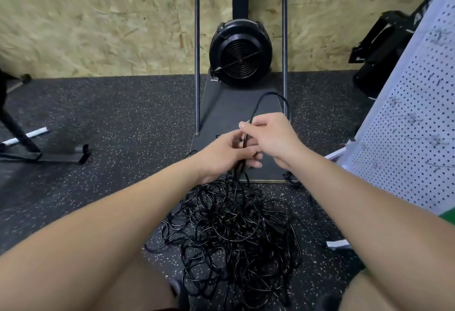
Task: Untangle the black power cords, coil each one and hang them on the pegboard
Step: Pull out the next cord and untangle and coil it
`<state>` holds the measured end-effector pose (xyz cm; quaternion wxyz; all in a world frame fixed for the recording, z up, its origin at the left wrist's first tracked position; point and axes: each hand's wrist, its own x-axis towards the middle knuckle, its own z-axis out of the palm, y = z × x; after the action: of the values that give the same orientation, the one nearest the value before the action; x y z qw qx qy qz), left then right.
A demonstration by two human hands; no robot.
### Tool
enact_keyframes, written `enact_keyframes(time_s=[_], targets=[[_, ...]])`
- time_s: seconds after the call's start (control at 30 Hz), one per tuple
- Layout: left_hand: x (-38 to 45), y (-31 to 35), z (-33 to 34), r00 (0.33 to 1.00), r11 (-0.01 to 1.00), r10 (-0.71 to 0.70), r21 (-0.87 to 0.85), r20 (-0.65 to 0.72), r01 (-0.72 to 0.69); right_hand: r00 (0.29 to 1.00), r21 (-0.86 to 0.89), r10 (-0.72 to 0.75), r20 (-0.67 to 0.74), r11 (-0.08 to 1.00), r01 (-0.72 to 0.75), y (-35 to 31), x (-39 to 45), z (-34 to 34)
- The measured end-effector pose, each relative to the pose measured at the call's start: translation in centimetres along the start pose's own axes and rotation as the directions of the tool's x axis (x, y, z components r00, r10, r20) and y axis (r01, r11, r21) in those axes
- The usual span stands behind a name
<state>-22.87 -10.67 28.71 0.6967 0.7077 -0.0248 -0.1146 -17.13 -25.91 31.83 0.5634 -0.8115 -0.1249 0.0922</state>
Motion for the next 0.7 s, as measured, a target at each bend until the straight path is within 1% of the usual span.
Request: enact_keyframes(time_s=[0.1, 0.2, 0.27, 0.3, 0.33, 0.37, 0.4, 0.43, 0.47, 0.5, 0.53, 0.6, 0.63, 0.7], targets=[[0.8, -0.6, 0.2, 0.991, 0.998, 0.002, 0.056, -0.137, 0.006, 0.999, -0.074, -0.031, -0.031, 0.997, 0.029, 0.5, 0.6, 0.2], [1.4, -0.4, 0.0, 0.979, 0.998, -0.028, 0.044, -0.2, 0.037, 0.995, -0.135, -0.063, -0.075, 0.989, 0.052, 0.5, 1.3, 0.0], [1.8, -0.3, -0.2, 0.967, 0.997, -0.04, 0.05, -0.25, 0.054, 0.984, -0.255, -0.121, -0.131, 0.963, 0.085, 0.9, 1.8, 0.1], [2.1, -0.3, -0.3, 0.957, 0.997, -0.037, 0.049, -0.287, 0.053, 0.981, -0.34, -0.142, -0.134, 0.936, 0.09, 1.0, 1.8, -0.1], [2.4, -0.1, -0.5, 0.944, 0.998, -0.029, 0.038, -0.328, 0.044, 0.984, -0.421, -0.147, -0.103, 0.903, 0.091, 1.1, 1.9, -0.3], [2.7, 0.1, -0.7, 0.93, 0.999, -0.031, 0.007, -0.367, 0.036, 0.992, -0.454, -0.116, -0.04, 0.887, 0.086, 1.3, 1.9, -0.3], [3.0, 0.5, -0.9, 0.915, 0.999, -0.042, -0.046, -0.401, 0.025, 0.997, -0.44, -0.048, 0.061, 0.895, 0.069, 1.8, 2.0, -0.3], [3.2, 0.9, -1.1, 0.905, 0.994, -0.059, -0.106, -0.422, 0.016, 0.981, -0.356, 0.039, 0.19, 0.934, 0.032, 2.1, 1.6, -0.2], [3.5, 1.2, -1.2, 0.898, 0.987, -0.08, -0.161, -0.432, 0.011, 0.938, -0.313, 0.11, 0.328, 0.95, -0.002, 2.6, 1.2, 0.0], [3.7, 1.3, -1.2, 0.899, 0.979, -0.096, -0.202, -0.427, 0.008, 0.894, -0.274, 0.133, 0.428, 0.962, -0.012, 3.0, 0.9, 0.4], [3.7, 1.4, -1.2, 0.902, 0.972, -0.11, -0.236, -0.416, 0.009, 0.874, -0.31, 0.127, 0.47, 0.95, 0.029, 3.7, 0.8, 0.9], [3.8, 1.1, -1.2, 0.913, 0.96, -0.132, -0.28, -0.385, 0.02, 0.879, -0.383, 0.082, 0.469, 0.916, 0.119, 4.8, 0.7, 1.9], [3.8, 1.0, -1.3, 0.921, 0.958, -0.135, -0.287, -0.366, 0.026, 0.891, -0.395, 0.073, 0.448, 0.91, 0.124, 5.2, 0.9, 2.1], [3.6, 1.0, -1.4, 0.938, 0.964, -0.125, -0.262, -0.324, 0.038, 0.91, -0.384, 0.083, 0.407, 0.919, 0.088, 5.4, 1.2, 1.9]])
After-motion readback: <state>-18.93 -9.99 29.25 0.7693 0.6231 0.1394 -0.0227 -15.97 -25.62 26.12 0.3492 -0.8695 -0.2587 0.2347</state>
